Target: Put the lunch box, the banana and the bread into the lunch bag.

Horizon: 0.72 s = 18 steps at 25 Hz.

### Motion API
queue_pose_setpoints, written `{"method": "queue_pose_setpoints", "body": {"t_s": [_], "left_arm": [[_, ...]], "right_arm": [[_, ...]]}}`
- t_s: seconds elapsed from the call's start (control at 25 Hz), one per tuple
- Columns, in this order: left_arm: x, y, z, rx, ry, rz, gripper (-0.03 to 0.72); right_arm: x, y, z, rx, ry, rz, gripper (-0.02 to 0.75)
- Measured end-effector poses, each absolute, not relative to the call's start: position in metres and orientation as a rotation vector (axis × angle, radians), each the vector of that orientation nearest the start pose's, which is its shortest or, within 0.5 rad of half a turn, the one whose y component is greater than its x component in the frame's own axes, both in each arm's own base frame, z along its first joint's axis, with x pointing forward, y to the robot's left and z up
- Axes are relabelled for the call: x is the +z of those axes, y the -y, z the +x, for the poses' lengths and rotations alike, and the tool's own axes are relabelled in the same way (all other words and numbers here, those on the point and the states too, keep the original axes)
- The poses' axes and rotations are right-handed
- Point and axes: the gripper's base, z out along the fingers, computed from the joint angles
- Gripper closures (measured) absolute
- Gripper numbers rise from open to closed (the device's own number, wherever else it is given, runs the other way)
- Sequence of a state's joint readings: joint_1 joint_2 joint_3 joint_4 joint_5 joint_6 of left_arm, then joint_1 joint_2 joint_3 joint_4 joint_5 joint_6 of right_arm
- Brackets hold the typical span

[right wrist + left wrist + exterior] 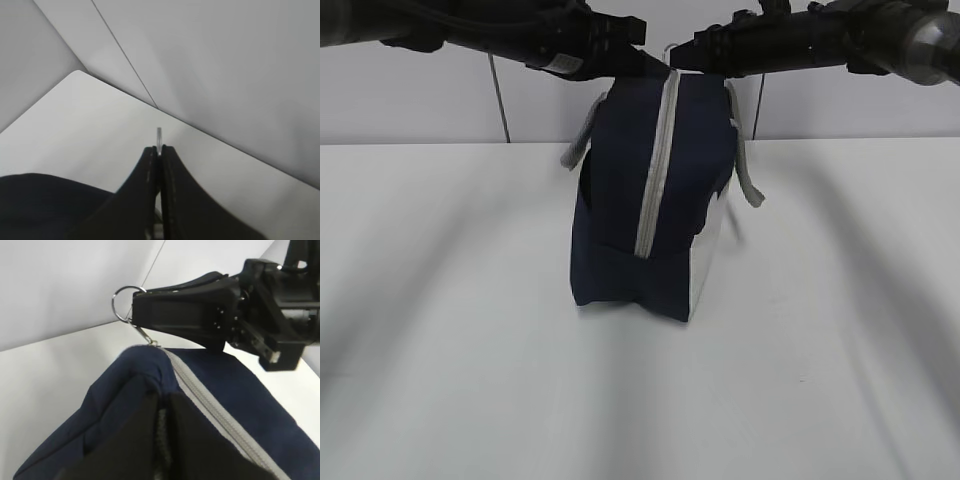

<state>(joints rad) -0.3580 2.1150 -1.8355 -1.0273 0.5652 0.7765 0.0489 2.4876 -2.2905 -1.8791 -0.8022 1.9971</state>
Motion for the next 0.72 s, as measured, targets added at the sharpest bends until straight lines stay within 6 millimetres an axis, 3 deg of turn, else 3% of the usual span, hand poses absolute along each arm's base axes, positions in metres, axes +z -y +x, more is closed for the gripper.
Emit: {"method": "queue_pose_setpoints", "body": {"t_s": [0.2, 0.48, 0.72], "left_arm": [[0.293, 0.212, 0.445, -0.8, -2.051, 0.561, 0.656], [0.295, 0.215, 0.438, -0.841, -2.072, 0.631, 0.657], [0.294, 0.216, 0.435, -0.837, -2.063, 0.7, 0.656]], "right_arm": [[0.233, -0.088, 0.558, 0.784, -1.879, -0.476, 0.754], [0.232, -0.088, 0.558, 0.805, -1.891, -0.44, 0.754], [0.215, -0.089, 0.561, 0.861, -1.931, -0.396, 0.754]]}}
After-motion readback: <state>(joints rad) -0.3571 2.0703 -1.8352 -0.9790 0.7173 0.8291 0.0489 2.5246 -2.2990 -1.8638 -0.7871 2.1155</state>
